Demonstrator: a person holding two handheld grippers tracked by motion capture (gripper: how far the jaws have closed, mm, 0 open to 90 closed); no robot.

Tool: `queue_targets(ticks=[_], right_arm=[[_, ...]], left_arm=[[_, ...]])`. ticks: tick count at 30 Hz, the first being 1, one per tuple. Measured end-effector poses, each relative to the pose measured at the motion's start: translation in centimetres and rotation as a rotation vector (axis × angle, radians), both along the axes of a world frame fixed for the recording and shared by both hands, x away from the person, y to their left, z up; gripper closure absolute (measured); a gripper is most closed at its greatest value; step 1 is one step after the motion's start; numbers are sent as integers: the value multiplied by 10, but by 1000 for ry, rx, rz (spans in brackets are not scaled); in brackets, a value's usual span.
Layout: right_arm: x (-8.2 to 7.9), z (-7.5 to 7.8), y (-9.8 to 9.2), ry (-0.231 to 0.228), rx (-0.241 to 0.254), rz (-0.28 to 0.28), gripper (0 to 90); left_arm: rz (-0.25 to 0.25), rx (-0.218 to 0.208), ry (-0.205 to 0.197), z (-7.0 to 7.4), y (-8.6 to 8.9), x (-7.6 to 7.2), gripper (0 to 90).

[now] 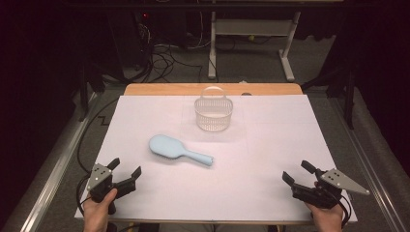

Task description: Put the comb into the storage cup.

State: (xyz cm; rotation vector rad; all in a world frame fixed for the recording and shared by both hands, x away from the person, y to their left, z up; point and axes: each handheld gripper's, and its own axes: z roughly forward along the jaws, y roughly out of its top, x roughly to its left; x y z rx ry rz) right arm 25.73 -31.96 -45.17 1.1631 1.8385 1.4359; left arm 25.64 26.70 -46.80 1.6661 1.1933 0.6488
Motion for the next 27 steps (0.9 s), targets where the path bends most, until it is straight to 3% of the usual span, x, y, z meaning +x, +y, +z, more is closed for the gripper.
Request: queue_targets(ticks=[27], right_arm=[[0,0,0,0,-4,6,168]], left_arm=[[-22,-6,-11,2,-3,-1,152]])
